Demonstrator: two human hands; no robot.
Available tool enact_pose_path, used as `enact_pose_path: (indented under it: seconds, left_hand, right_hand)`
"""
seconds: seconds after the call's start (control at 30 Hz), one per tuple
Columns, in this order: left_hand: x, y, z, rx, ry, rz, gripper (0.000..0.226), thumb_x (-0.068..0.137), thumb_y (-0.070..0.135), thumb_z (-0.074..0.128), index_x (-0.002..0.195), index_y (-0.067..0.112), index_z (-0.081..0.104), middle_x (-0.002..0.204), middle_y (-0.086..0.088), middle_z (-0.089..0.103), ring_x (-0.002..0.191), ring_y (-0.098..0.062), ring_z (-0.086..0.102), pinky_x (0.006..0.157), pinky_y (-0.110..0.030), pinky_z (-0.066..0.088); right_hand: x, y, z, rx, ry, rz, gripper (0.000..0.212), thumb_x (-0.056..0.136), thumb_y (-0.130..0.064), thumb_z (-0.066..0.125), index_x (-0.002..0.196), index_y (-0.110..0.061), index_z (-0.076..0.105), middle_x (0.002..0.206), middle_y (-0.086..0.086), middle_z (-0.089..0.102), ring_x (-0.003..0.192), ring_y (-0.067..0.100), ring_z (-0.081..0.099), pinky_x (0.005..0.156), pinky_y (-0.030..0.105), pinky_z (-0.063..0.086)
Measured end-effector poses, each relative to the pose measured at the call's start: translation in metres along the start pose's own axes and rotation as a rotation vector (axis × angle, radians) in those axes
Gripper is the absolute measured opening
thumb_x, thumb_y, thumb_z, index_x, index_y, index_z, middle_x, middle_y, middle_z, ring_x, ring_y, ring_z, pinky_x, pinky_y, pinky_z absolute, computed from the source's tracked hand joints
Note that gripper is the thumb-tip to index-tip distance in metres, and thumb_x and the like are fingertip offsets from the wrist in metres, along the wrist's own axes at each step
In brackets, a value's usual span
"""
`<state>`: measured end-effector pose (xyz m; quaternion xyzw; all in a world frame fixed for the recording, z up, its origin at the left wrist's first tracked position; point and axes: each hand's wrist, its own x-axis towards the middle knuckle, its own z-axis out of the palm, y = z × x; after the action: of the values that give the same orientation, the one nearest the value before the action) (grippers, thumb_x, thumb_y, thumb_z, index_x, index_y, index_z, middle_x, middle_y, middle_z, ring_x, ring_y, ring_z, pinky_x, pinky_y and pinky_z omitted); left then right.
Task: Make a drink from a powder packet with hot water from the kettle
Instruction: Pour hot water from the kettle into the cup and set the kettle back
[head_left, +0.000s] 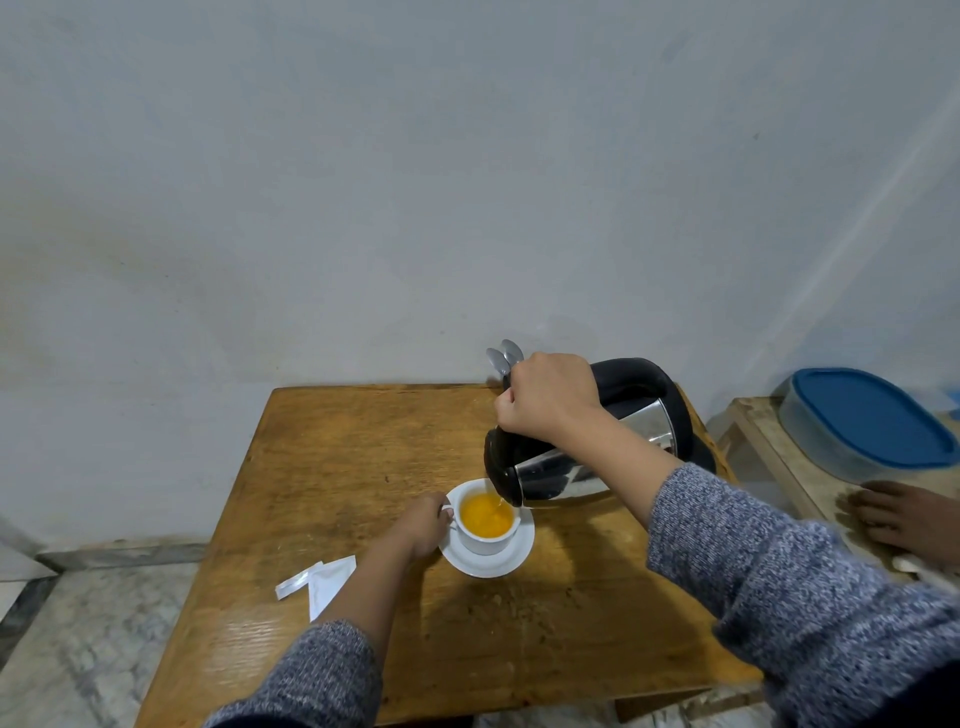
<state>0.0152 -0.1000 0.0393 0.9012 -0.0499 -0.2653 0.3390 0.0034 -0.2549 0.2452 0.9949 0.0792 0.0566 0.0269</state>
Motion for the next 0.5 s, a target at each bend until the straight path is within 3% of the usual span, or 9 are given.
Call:
enact_pose_path:
  seconds: [0.2, 0.3, 0.4, 0.5]
  left_hand:
    - [-0.0006, -0.0004, 0.0005, 0.0, 0.012, 0.006, 0.027, 0.097, 0.022, 0.039, 0.114, 0.011, 0.056, 0.117, -0.014, 0.061, 0.091, -0.019, 0.052, 0.079, -0.03, 0.04]
    - [-0.0004, 0.0003, 0.001, 0.005, 0.013, 0.008, 0.027, 0.097, 0.022, 0.039, 0.114, 0.01, 0.055, 0.118, -0.014, 0.061, 0.091, -0.019, 0.051, 0.078, -0.03, 0.039]
    - [-0.0001, 0.0006, 0.0008, 0.004, 0.017, 0.007, 0.028, 0.097, 0.021, 0.038, 0.116, 0.009, 0.056, 0.12, -0.015, 0.06, 0.092, -0.019, 0.05, 0.078, -0.03, 0.038]
    - [-0.0001, 0.0002, 0.0005, 0.008, 0.012, 0.006, 0.029, 0.097, 0.022, 0.038, 0.116, 0.009, 0.055, 0.12, -0.015, 0.06, 0.092, -0.019, 0.05, 0.078, -0.03, 0.038]
  right_hand:
    - [-0.0019, -0.0025, -0.0014, -0.001, 0.004, 0.009, 0.021, 0.085, -0.025, 0.045, 0.069, -0.012, 0.048, 0.07, 0.0, 0.033, 0.052, 0.012, 0.028, 0.052, 0.025, 0.029]
    - [-0.0041, -0.0025, -0.004, -0.016, 0.005, -0.011, 0.025, 0.086, -0.024, 0.045, 0.073, -0.008, 0.059, 0.07, 0.0, 0.041, 0.063, 0.01, 0.037, 0.049, 0.023, 0.027]
    - [-0.0055, -0.0039, -0.0058, -0.04, 0.002, -0.031, 0.028, 0.087, -0.024, 0.045, 0.063, -0.009, 0.049, 0.102, 0.01, 0.066, 0.08, 0.018, 0.036, 0.047, 0.022, 0.022]
    - [-0.0057, -0.005, -0.007, -0.062, 0.006, -0.05, 0.024, 0.087, -0.022, 0.045, 0.066, -0.009, 0.045, 0.113, 0.014, 0.066, 0.081, 0.018, 0.034, 0.049, 0.025, 0.027]
